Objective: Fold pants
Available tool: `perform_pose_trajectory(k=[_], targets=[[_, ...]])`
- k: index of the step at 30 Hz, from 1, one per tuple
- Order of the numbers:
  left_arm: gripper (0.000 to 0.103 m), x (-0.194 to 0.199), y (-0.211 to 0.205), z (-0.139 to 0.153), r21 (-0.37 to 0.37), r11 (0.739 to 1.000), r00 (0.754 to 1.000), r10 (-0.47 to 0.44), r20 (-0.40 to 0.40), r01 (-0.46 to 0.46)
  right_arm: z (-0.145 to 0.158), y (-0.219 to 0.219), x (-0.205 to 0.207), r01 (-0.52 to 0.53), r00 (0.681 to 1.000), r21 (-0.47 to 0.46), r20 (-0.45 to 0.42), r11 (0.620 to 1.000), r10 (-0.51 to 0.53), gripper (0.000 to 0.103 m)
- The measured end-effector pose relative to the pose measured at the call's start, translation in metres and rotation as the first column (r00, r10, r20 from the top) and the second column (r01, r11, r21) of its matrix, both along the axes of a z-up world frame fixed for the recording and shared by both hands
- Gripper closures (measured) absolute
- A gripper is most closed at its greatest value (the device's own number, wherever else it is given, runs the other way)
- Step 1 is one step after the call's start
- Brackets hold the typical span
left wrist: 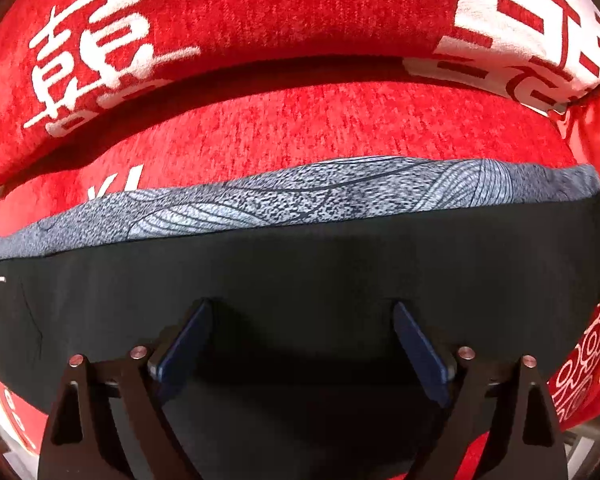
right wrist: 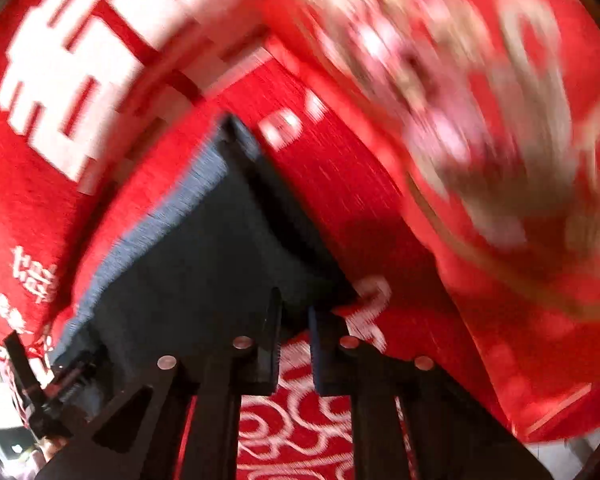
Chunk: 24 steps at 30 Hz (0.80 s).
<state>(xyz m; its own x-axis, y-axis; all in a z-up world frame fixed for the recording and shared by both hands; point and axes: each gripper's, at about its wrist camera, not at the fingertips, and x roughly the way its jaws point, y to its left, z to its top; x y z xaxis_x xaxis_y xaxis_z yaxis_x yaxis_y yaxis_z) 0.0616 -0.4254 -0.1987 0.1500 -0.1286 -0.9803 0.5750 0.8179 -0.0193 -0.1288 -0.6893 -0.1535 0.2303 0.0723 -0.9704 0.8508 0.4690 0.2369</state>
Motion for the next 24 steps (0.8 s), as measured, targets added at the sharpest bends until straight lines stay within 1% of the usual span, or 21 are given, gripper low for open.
perform_pose_trajectory(k=[1,2,3,4,5,7,8,10,12,13,14,15,16,17,19,20,22,23,24], targets=[[0.011,0.001,0.001,0.003,0.007,1.000,1.000,0.010,-0.009,-0.009,-0.001,-0.001,-0.005,0.019,1.000,0.013,-0.018,1.000,-0.018,0.069],[0.011,0.003,0.003,0.009,-0.001,1.000,1.000,0.019,-0.009,-0.019,0.003,-0.001,-0.010,0.043,0.998,0.000,-0.043,0.999,-0.043,0.059],[0.011,0.006,0.004,0.019,-0.023,0.999,1.000,0.026,0.011,-0.026,0.011,0.000,-0.015,0.061,0.997,-0.022,-0.052,0.998,-0.062,0.059],[0.011,0.008,0.004,0.025,-0.033,0.999,0.999,0.028,0.035,-0.027,0.022,0.002,-0.017,0.059,0.998,-0.051,-0.034,0.997,-0.061,0.059],[0.011,0.014,0.002,0.032,-0.041,0.999,0.997,0.033,0.070,-0.030,0.033,0.005,-0.014,0.033,0.999,-0.085,-0.005,0.996,-0.034,0.059],[0.011,0.026,-0.003,0.035,-0.043,0.998,0.995,0.048,0.093,-0.044,0.053,0.013,0.005,-0.079,0.995,-0.168,0.051,0.983,0.088,0.059],[0.011,0.032,-0.007,0.033,-0.040,0.998,0.994,0.060,0.094,-0.056,0.057,0.018,0.022,-0.159,0.983,-0.194,0.061,0.968,0.173,0.059],[0.011,0.047,-0.018,0.025,-0.030,0.995,0.991,0.094,0.094,-0.092,0.049,0.021,0.057,-0.271,0.956,-0.207,0.053,0.940,0.288,0.059],[0.011,0.052,-0.026,0.016,-0.014,0.994,0.988,0.112,0.102,-0.112,0.031,0.017,0.087,-0.320,0.941,-0.190,0.048,0.928,0.335,0.059],[0.011,0.052,-0.029,0.009,0.012,0.993,0.988,0.114,0.109,-0.115,0.021,0.012,0.098,-0.338,0.936,-0.183,0.033,0.923,0.350,0.059],[0.011,0.051,-0.029,0.004,0.035,0.993,0.988,0.108,0.113,-0.112,0.007,0.008,0.107,-0.361,0.931,-0.189,-0.017,0.913,0.365,0.060],[0.010,0.049,-0.029,-0.002,0.053,0.993,0.988,0.098,0.117,-0.104,-0.007,0.005,0.110,-0.382,0.924,-0.199,-0.086,0.902,0.372,0.062],[0.010,0.048,-0.027,-0.003,0.038,0.994,0.987,0.093,0.128,-0.098,-0.014,0.000,0.107,-0.390,0.921,-0.200,-0.084,0.899,0.381,0.063],[0.010,0.046,-0.024,-0.001,0.031,0.996,0.987,0.084,0.137,-0.089,-0.010,-0.002,0.101,-0.386,0.921,-0.222,-0.042,0.895,0.387,0.066],[0.010,0.044,-0.015,0.002,0.045,0.996,0.987,0.072,0.146,-0.080,-0.006,0.001,0.088,-0.420,0.906,-0.230,-0.058,0.878,0.418,0.066],[0.010,0.044,-0.008,0.004,0.056,0.995,0.986,0.075,0.149,-0.084,-0.004,0.005,0.084,-0.442,0.896,-0.239,-0.074,0.865,0.437,0.066],[0.010,0.049,0.010,0.010,0.082,0.991,0.985,0.097,0.142,-0.109,-0.003,0.010,0.079,-0.462,0.886,-0.246,-0.090,0.852,0.454,0.066],[0.010,0.052,0.024,0.014,0.096,0.987,0.983,0.115,0.144,-0.130,-0.004,0.007,0.075,-0.458,0.888,-0.244,-0.085,0.855,0.452,0.066],[0.010,0.054,0.036,0.017,0.107,0.983,0.981,0.130,0.146,-0.146,-0.003,0.004,0.071,-0.440,0.897,-0.235,-0.072,0.867,0.436,0.066]])
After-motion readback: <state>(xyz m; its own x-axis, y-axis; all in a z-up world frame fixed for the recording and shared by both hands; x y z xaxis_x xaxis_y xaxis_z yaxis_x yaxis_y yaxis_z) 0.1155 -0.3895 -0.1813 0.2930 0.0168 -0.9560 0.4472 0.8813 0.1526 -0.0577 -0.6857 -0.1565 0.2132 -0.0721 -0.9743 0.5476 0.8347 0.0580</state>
